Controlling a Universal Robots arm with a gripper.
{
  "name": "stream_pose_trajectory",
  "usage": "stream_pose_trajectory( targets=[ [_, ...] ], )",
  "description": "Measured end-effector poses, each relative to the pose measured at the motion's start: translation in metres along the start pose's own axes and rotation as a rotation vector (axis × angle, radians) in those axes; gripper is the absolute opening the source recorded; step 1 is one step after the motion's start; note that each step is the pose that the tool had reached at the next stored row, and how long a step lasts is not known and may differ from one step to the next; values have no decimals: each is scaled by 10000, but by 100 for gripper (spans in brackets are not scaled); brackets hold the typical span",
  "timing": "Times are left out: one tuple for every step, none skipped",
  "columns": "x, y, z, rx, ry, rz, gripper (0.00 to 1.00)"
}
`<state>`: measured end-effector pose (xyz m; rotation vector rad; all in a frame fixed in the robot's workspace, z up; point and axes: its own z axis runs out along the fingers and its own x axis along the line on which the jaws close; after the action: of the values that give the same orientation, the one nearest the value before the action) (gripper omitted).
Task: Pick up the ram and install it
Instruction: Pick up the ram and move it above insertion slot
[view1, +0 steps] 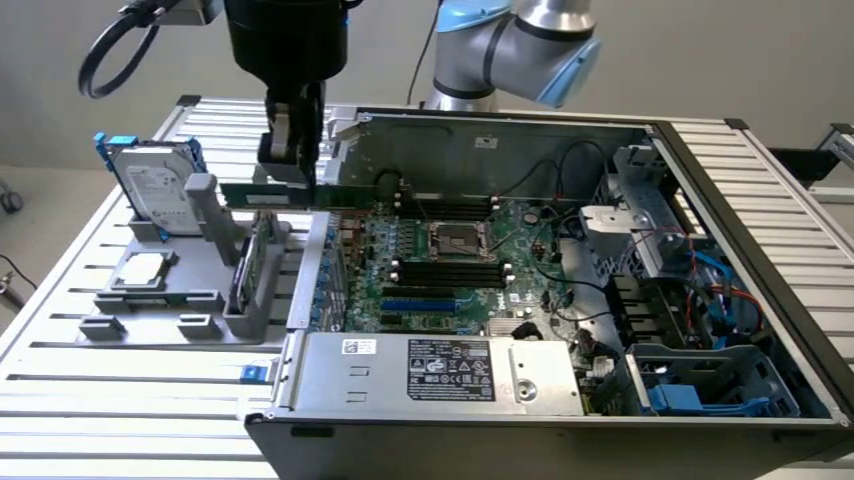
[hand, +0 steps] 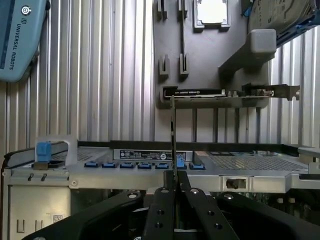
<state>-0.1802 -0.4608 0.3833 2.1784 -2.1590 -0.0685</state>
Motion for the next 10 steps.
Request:
stream_pose_trajectory(
  targets=[
    [-6, -36, -3, 1, -26, -3, 15],
    [-12, -71, -6, 1, -55, -6, 15],
    [-18, -105, -9, 2, -86, -8, 15],
    [-25, -139, -12, 2, -120, -11, 15],
    [-32, -172, -15, 1, -151, -13, 15],
    [-40, -207, -18, 1, -179, -16, 15],
    [-48, -243, -21, 2, -205, -18, 15],
    [-57, -283, -23, 2, -231, -21, 15],
    [-67, -320, -25, 1, -253, -23, 15],
    [-76, -357, -27, -1, -269, -24, 15]
  ],
)
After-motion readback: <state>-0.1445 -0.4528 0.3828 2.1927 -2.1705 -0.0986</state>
